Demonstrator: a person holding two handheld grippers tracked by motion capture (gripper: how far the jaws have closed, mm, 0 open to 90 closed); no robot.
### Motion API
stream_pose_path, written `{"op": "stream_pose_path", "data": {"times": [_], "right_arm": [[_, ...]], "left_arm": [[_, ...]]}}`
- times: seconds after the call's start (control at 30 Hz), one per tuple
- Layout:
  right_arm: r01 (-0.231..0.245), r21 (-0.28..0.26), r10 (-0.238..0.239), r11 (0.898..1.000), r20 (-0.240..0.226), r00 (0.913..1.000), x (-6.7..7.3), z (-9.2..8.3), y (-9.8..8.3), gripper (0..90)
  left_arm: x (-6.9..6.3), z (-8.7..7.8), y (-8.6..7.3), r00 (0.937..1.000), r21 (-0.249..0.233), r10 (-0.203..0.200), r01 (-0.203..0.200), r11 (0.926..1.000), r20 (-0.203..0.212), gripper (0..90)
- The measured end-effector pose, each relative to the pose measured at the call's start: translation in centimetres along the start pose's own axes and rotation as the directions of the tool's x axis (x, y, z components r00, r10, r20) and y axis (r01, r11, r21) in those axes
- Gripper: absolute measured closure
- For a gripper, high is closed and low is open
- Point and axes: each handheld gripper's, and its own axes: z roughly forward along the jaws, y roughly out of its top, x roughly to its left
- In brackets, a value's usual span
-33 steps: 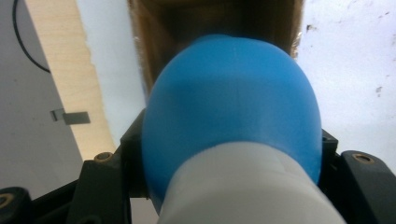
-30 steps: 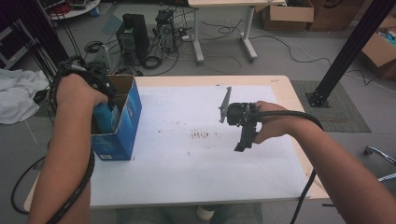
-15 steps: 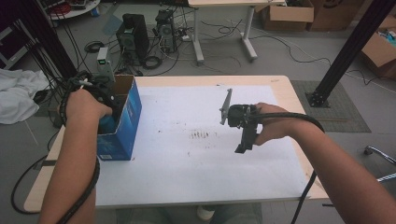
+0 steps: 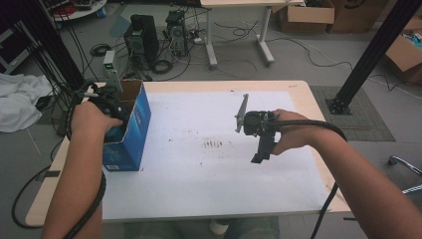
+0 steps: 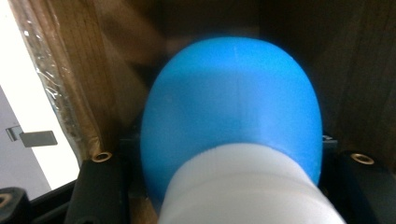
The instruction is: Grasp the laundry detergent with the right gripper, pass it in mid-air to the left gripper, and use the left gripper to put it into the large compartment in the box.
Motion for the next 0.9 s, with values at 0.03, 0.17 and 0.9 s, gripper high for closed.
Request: {"op": "stream_pose_path", "data": {"times": [0.03,0.17,0.9], "right_arm": [[0.000,-0.001,0.000,1.000,0.000,1.0000,0.0,0.0,0.0,0.0],[0.005,-0.003,-0.005,1.000,-0.002,1.0000,0.0,0.1,0.1,0.0],[0.011,-0.017,-0.011,1.000,-0.006,0.9999,0.0,0.4,-0.1,0.0]], "left_arm": [[0.0,0.0,0.0,1.0000,0.000,0.000,0.000,1.0000,0.002,38.2],[0.0,0.0,0.0,1.0000,-0.003,0.003,-0.003,1.0000,-0.001,38.2],[-0.5,-1.5,-0.2,0.9995,-0.030,0.031,-0.031,0.9991,-0.003,28.2]]}}
